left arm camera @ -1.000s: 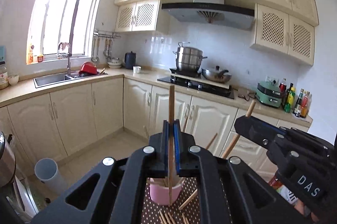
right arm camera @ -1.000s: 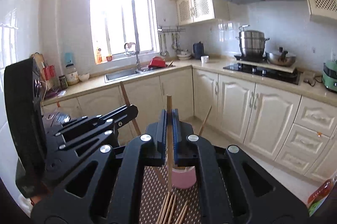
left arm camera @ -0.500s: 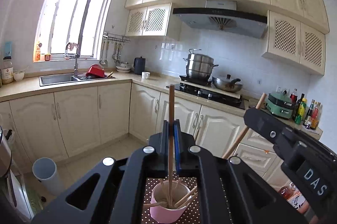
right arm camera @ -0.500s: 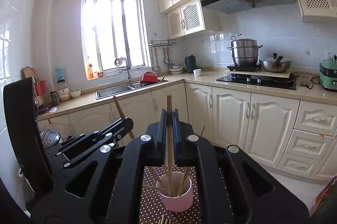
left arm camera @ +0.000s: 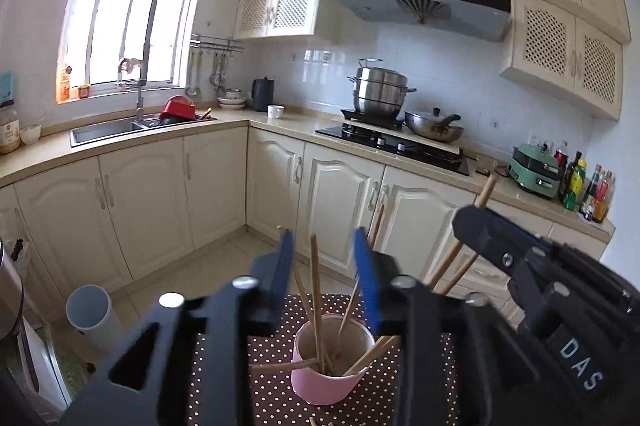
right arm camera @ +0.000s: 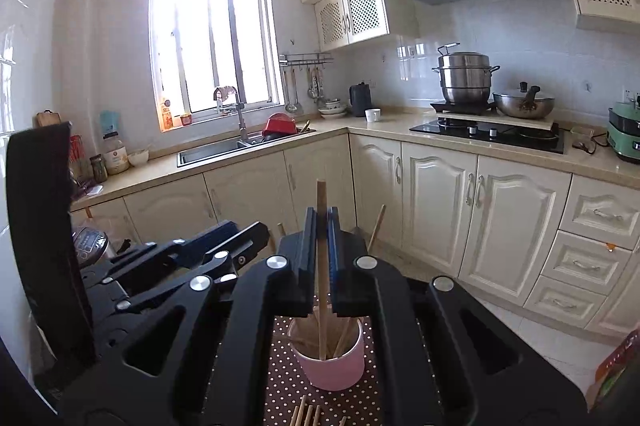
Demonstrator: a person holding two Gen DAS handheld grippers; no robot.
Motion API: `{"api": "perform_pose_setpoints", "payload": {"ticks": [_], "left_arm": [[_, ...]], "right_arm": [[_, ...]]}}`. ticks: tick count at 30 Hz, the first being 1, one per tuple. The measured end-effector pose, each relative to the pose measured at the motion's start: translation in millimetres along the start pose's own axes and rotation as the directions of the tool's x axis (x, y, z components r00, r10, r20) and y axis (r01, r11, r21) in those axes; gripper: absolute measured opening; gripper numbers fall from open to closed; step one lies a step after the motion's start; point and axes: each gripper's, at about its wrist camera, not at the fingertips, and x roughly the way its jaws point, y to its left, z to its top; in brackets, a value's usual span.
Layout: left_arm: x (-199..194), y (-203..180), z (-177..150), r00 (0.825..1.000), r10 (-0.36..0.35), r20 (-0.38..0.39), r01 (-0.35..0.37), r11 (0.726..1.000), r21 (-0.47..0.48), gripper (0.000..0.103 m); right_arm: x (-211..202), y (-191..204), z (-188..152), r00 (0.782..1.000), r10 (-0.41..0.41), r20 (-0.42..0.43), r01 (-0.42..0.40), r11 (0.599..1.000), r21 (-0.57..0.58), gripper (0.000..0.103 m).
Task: Organize utensils
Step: 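Open the left tool to drop its chopstick into the cup while the right tool releases its own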
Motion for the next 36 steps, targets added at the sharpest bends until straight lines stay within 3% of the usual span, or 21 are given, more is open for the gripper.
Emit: {"api": "perform_pose_setpoints", "payload": {"ticks": [11, 17, 28, 36], "left_arm": [[-12.6, 14.5, -2.6, 1.000, 0.029, 0.002, -0.029, 1.000, -0.007, 0.045], [-22.5, 18.5, -8.1, 0.996, 0.086, 0.006, -0.087, 0.995, 0.042, 0.046], [-51.1, 30.0, -13.2, 0.996, 0.087, -0.010, -0.087, 0.996, 0.031, 0.046], [-89.6, 26.2, -17.1, 0.993, 0.113, 0.041, -0.115, 0.991, 0.068, 0.050]], "right_arm": [[9.1, -1.4, -7.4, 0.998, -0.003, -0.057, 0.005, 1.000, 0.023, 0.006], [8.4, 2.1, -16.4, 0.996, -0.023, -0.084, 0.025, 0.999, 0.029, 0.006], [-18.0, 13.5, -17.5, 0.996, -0.025, -0.087, 0.027, 0.999, 0.031, 0.007], [-54.6, 23.3, -23.4, 0.998, -0.032, -0.056, 0.033, 0.999, 0.009, 0.009]]}}
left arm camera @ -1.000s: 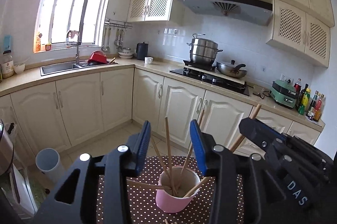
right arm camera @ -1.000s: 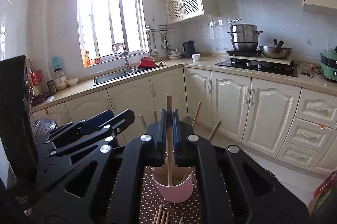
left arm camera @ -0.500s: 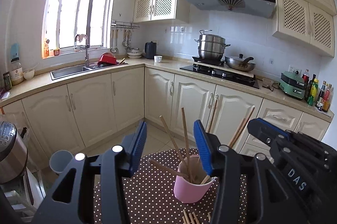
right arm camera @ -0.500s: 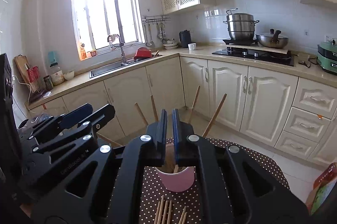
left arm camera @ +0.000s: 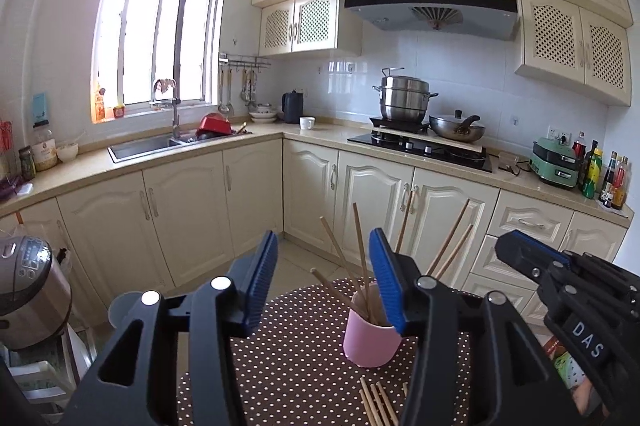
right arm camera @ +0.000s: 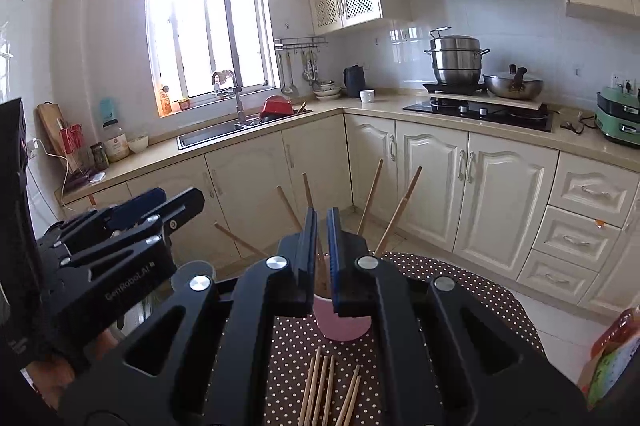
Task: Organize utensils
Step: 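Open the left tool to drop its chopstick into the cup while the right tool releases its own, then lower both tools to the chopstick pile and close each on one chopstick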
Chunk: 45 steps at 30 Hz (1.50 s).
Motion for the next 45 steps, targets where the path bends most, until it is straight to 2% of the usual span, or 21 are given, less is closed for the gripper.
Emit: {"api": "perform_pose_setpoints", "payload": {"ticks": [2, 3, 4, 5, 6, 13, 17, 20, 24, 29, 33, 38, 42, 45], "left_arm": [[-10.9, -0.6, -1.1, 1.000, 0.005, 0.017, -0.005, 1.000, 0.005, 0.055], [-17.5, -1.4, -2.9, 1.000, 0.004, 0.026, -0.005, 1.000, 0.013, 0.056], [-22.7, -3.2, -4.5, 0.999, 0.005, 0.034, -0.006, 1.000, 0.022, 0.057], [-29.1, -5.2, -7.2, 0.999, 0.014, 0.042, -0.015, 0.999, 0.035, 0.057], [-32.9, -7.0, -9.2, 0.999, 0.019, 0.046, -0.021, 0.999, 0.045, 0.058], [-56.8, -18.6, -33.8, 0.998, 0.010, 0.058, -0.015, 0.997, 0.082, 0.064], [-60.2, -22.2, -50.9, 0.999, 0.000, 0.054, -0.005, 0.996, 0.089, 0.069], [-54.9, -22.4, -66.9, 1.000, 0.008, 0.019, -0.010, 0.995, 0.100, 0.070], [-38.3, -18.2, -87.7, 0.998, 0.024, -0.064, -0.017, 0.995, 0.099, 0.070], [-14.3, -12.7, -109.4, 0.984, 0.032, -0.172, -0.014, 0.995, 0.103, 0.070], [12.9, -10.9, -133.8, 0.953, 0.013, -0.302, 0.016, 0.995, 0.094, 0.070], [47.5, -24.0, -175.2, 0.880, 0.033, -0.473, 0.030, 0.992, 0.124, 0.070], [65.1, -31.6, -200.0, 0.825, 0.006, -0.565, 0.065, 0.992, 0.106, 0.070], [71.4, -34.2, -211.0, 0.810, 0.010, -0.586, 0.069, 0.991, 0.112, 0.070]], "right_arm": [[-11.8, 2.7, -4.7, 1.000, -0.018, 0.021, 0.018, 1.000, -0.015, 0.016], [-16.9, 3.4, -6.8, 0.999, -0.027, 0.030, 0.028, 0.999, -0.019, 0.026], [-22.5, 4.3, -9.8, 0.998, -0.039, 0.041, 0.040, 0.999, -0.025, 0.031], [-27.1, 4.0, -12.2, 0.998, -0.049, 0.048, 0.051, 0.998, -0.030, 0.044], [-31.8, 3.7, -14.7, 0.996, -0.064, 0.058, 0.066, 0.997, -0.034, 0.051], [-53.3, 2.2, -34.9, 0.992, -0.095, 0.088, 0.099, 0.994, -0.039, 0.052], [-58.6, -3.2, -49.2, 0.990, -0.112, 0.089, 0.116, 0.993, -0.037, 0.058], [-56.0, -10.8, -60.4, 0.991, -0.121, 0.061, 0.122, 0.992, -0.029, 0.058], [-50.9, -19.4, -77.7, 0.992, -0.126, 0.016, 0.126, 0.992, -0.011, 0.058], [-37.2, -31.5, -99.4, 0.991, -0.119, -0.060, 0.121, 0.992, 0.021, 0.060], [-24.0, -38.4, -119.8, 0.986, -0.112, -0.120, 0.117, 0.992, 0.037, 0.060], [-7.8, -51.7, -144.1, 0.977, -0.101, -0.189, 0.116, 0.991, 0.068, 0.061], [2.2, -62.2, -160.0, 0.967, -0.093, -0.237, 0.119, 0.988, 0.098, 0.061], [8.6, -70.4, -168.8, 0.960, -0.085, -0.265, 0.120, 0.986, 0.119, 0.061]]}}
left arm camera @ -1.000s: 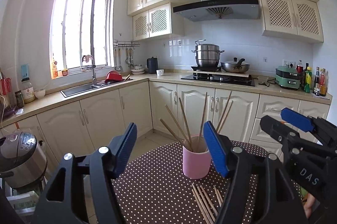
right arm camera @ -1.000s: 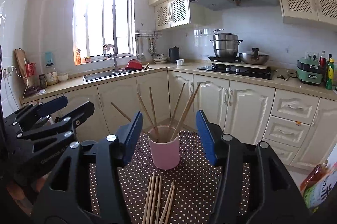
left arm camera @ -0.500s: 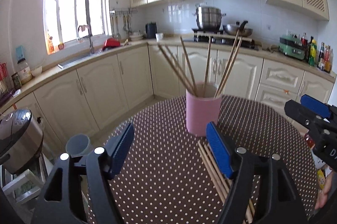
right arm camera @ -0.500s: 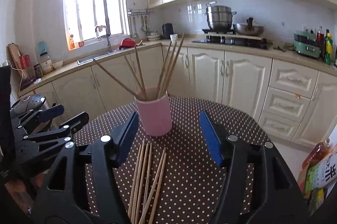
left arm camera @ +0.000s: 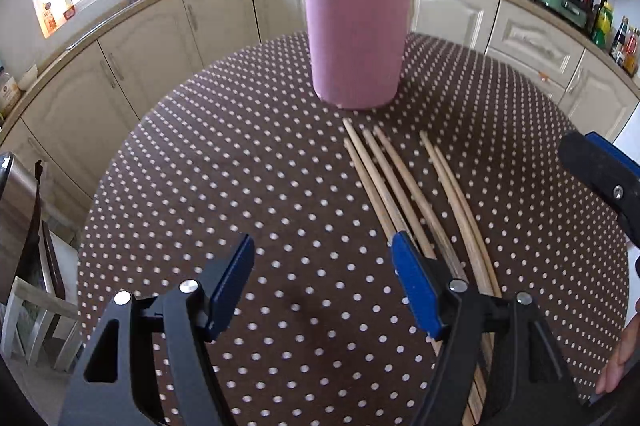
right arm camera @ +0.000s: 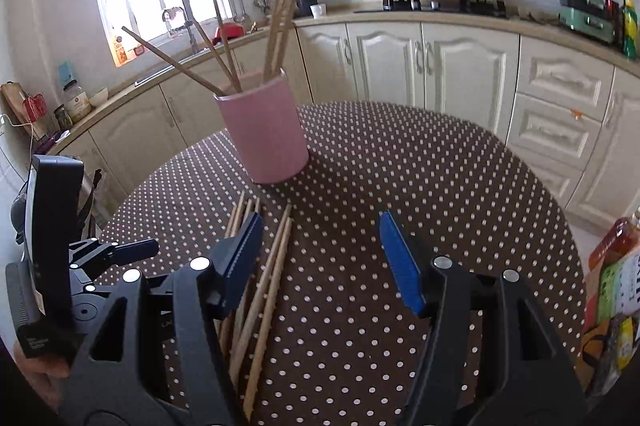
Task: Organize utensils
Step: 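Lower both tools to the chopstick pile and close each on one chopstick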
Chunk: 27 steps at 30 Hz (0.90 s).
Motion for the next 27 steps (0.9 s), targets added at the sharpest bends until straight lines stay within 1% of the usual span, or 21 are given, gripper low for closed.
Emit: {"api": "perform_pose_setpoints", "payload": {"ticks": [3, 10, 15, 17, 19, 21, 24, 27], "left_arm": [[5.4, -2.5, -0.3, 1.000, 0.010, 0.003, -0.010, 1.000, 0.008, 0.070], [11.8, -5.6, 14.9, 1.000, 0.005, -0.010, -0.005, 1.000, -0.001, 0.070], [12.7, -4.4, 18.4, 1.000, -0.018, -0.018, 0.018, 1.000, -0.014, 0.070], [10.3, -4.5, 19.1, 1.000, -0.022, -0.009, 0.022, 1.000, -0.016, 0.070], [12.7, -9.3, 17.5, 1.000, 0.002, -0.014, -0.002, 1.000, 0.008, 0.070], [13.1, -11.1, 18.7, 1.000, 0.005, -0.005, -0.005, 1.000, 0.016, 0.070], [14.5, -15.8, 22.8, 1.000, 0.015, -0.018, -0.015, 1.000, -0.005, 0.070], [20.6, -19.2, 31.4, 0.998, 0.013, -0.054, -0.015, 0.999, -0.038, 0.070]], "right_arm": [[5.9, -5.3, -2.9, 1.000, 0.004, -0.014, -0.004, 1.000, 0.011, 0.061], [16.7, -12.5, -8.1, 0.999, 0.024, -0.036, -0.022, 0.999, 0.035, 0.061], [21.0, -17.9, -6.2, 0.998, 0.039, -0.043, -0.037, 0.998, 0.054, 0.061], [21.7, -19.3, -6.3, 0.998, 0.044, -0.045, -0.041, 0.998, 0.057, 0.061], [22.2, -21.4, -6.1, 0.998, 0.047, -0.046, -0.044, 0.997, 0.063, 0.061], [22.8, -24.3, -6.7, 0.997, 0.050, -0.050, -0.046, 0.996, 0.074, 0.061], [22.6, -25.0, -7.2, 0.998, 0.051, -0.049, -0.047, 0.996, 0.079, 0.061], [22.8, -26.4, -7.6, 0.997, 0.052, -0.052, -0.047, 0.996, 0.081, 0.061]]}}
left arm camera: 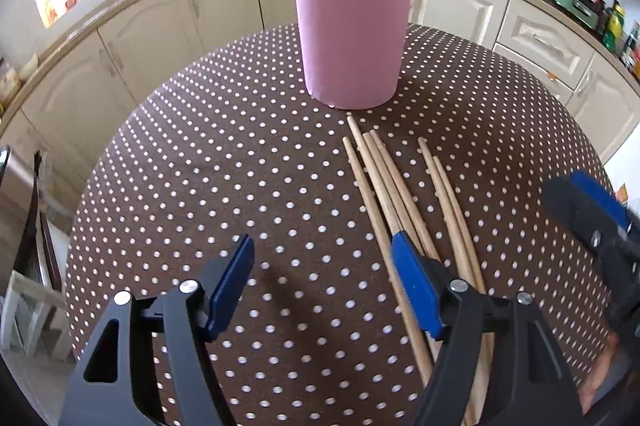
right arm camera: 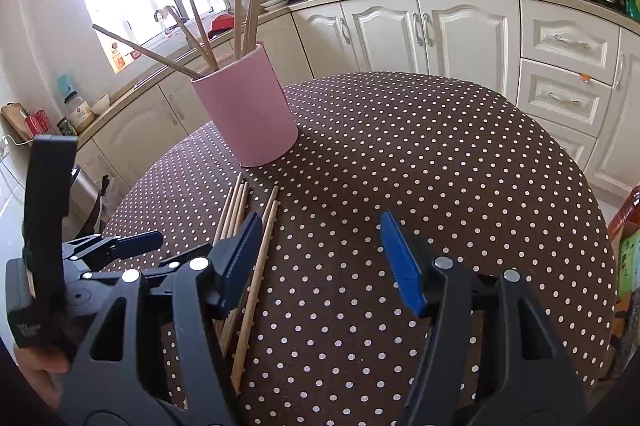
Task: Organize utensils
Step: 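Lower both tools to the chopstick pile and close each on one chopstick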
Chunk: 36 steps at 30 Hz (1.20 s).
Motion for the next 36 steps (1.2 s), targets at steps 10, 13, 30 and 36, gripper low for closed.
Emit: {"api": "perform_pose_setpoints", "payload": {"ticks": [10, 13, 30, 36], "left_arm": [[5.4, 5.8, 0.4, 0.999, -0.036, 0.010, 0.035, 0.998, 0.050, 0.045], [3.0, 12.4, -4.1, 0.999, -0.048, 0.010, 0.047, 0.995, 0.082, 0.034], [2.4, 16.1, -0.2, 0.997, -0.078, 0.006, 0.074, 0.974, 0.213, 0.014], [7.4, 13.8, 9.5, 0.997, -0.071, -0.015, 0.073, 0.981, 0.180, 0.014]], "right_arm": [[7.8, 2.2, 1.0, 0.998, -0.016, -0.054, 0.015, 1.000, -0.025, 0.061], [15.9, 10.2, -0.9, 0.995, -0.029, -0.100, 0.023, 0.998, -0.063, 0.061], [51.1, 44.0, 0.9, 0.969, -0.085, -0.232, 0.040, 0.980, -0.193, 0.043], [64.1, 50.9, 6.0, 0.954, -0.119, -0.273, 0.053, 0.970, -0.238, 0.033]]}}
